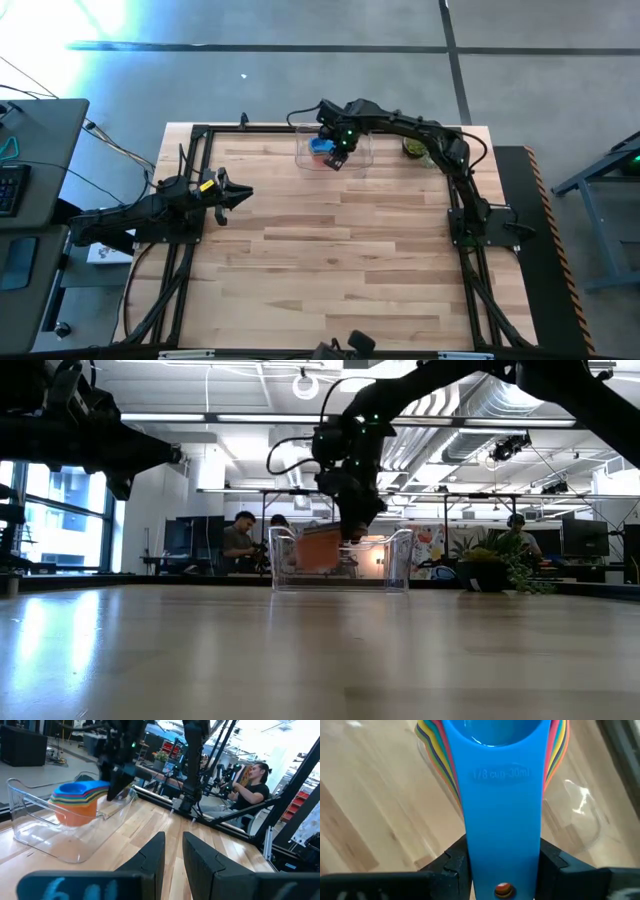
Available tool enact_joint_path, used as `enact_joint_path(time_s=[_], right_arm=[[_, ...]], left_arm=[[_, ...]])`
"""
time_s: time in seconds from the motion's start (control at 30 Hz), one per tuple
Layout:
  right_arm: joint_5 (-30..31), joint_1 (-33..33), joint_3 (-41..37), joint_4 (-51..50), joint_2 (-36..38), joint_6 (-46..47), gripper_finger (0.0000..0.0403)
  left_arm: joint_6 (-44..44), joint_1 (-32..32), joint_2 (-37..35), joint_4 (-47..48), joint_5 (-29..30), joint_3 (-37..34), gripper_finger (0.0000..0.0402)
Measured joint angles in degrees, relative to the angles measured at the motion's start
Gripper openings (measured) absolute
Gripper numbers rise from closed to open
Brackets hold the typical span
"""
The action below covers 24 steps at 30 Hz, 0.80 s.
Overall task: Nest measuring cups in basket
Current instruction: Put the nested measuring cups into the transparent bin
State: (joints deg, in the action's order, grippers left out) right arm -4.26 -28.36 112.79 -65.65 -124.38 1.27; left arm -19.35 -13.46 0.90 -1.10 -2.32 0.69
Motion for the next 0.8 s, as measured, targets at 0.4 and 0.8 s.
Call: enact_joint_path(time_s=[0.4,0.8], right_arm=[[-0.1,-0.9,-6.5,5.2,0.0,-5.0,0.0126],[-0.1,-1.3,-8.0,6.3,0.0,-6.3,0.0145]], left_arm=[[0.0,0.0,0.0,0.0,0.0,0.0,0.0058],[0.0,0.0,0.0,0.0,0.0,0.0,0.0058]])
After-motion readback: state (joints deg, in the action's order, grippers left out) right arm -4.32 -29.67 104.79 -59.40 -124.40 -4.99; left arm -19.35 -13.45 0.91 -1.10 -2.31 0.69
